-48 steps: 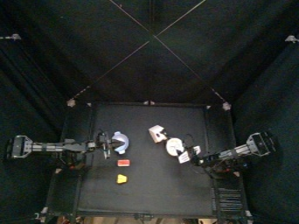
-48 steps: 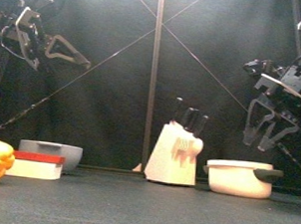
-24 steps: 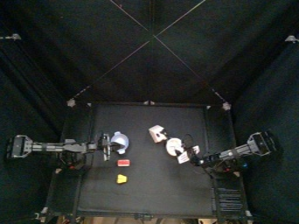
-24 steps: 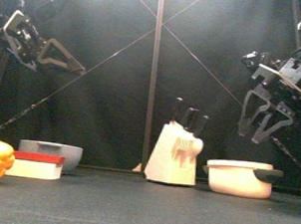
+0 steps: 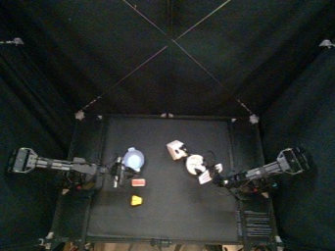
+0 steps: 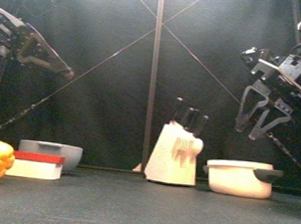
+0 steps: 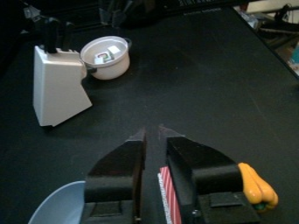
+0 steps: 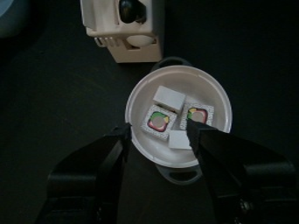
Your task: Grab salmon sushi
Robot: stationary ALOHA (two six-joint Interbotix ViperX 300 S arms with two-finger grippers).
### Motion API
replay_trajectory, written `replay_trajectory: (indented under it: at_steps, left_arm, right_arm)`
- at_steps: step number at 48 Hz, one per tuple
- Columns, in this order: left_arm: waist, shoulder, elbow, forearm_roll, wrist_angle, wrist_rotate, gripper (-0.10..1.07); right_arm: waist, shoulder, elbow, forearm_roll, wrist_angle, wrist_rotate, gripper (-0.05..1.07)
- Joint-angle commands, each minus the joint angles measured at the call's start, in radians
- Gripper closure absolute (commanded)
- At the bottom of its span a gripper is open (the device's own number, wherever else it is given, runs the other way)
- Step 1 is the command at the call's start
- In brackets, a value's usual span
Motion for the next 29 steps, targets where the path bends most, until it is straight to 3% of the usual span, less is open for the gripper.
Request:
replay_trajectory:
  at_steps: [1,9,20,29]
  left_arm:
    - [-0.041,0.005,-0.023,0.0,0.037,-0.002,0.17]
    - [-0.081,0.018,-0.046,-0.037,0.133,-0.008,0.11]
    - [-0.081,0.094,-0.109,-0.193,0.316,-0.008,0.11]
    - [-0.081,0.199,-0.169,-0.181,0.356,-0.008,0.11]
  right_arm:
    - [0.002,-0.006,-0.02,-0.005,-0.002,0.003,0.15]
    - [0.002,-0.005,-0.02,-0.003,-0.002,0.003,0.15]
    - [0.002,-0.003,-0.02,-0.002,-0.002,0.006,0.15]
    - [0.0,-0.003,-0.02,0.0,-0.002,0.006,0.15]
